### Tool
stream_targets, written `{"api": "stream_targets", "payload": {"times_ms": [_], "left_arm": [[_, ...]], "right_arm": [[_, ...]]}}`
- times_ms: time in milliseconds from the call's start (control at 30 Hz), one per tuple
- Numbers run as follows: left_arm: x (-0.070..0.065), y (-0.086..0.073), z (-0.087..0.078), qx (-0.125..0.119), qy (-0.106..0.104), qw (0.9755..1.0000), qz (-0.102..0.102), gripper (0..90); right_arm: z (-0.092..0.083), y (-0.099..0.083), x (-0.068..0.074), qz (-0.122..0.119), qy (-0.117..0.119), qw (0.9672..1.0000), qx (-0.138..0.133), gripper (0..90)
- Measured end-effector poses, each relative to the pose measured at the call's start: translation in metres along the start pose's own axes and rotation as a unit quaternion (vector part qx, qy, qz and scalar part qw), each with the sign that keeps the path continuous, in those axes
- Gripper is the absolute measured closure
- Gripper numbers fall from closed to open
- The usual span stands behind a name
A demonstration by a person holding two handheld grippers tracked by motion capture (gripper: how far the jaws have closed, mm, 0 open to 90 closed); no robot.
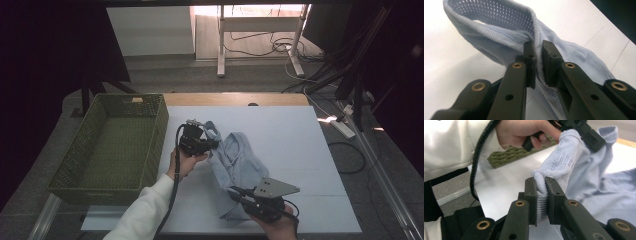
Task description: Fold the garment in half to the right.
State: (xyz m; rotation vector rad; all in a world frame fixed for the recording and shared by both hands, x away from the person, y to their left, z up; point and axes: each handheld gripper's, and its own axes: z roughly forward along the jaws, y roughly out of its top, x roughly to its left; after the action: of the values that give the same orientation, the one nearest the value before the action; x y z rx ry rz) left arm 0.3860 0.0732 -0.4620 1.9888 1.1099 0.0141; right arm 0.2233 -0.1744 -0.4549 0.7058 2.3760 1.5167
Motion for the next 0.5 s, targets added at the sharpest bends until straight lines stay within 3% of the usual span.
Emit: {"api": "stream_targets", "payload": {"times_ms": [500], "left_arm": [[-0.018,0.016,0.033,0.022,-0.016,0.9995,0.018,81.6]], "right_arm": [[-0.026,-0.019,-0.025,0.037,-0.042,0.9979,0.031,80.5]]}}
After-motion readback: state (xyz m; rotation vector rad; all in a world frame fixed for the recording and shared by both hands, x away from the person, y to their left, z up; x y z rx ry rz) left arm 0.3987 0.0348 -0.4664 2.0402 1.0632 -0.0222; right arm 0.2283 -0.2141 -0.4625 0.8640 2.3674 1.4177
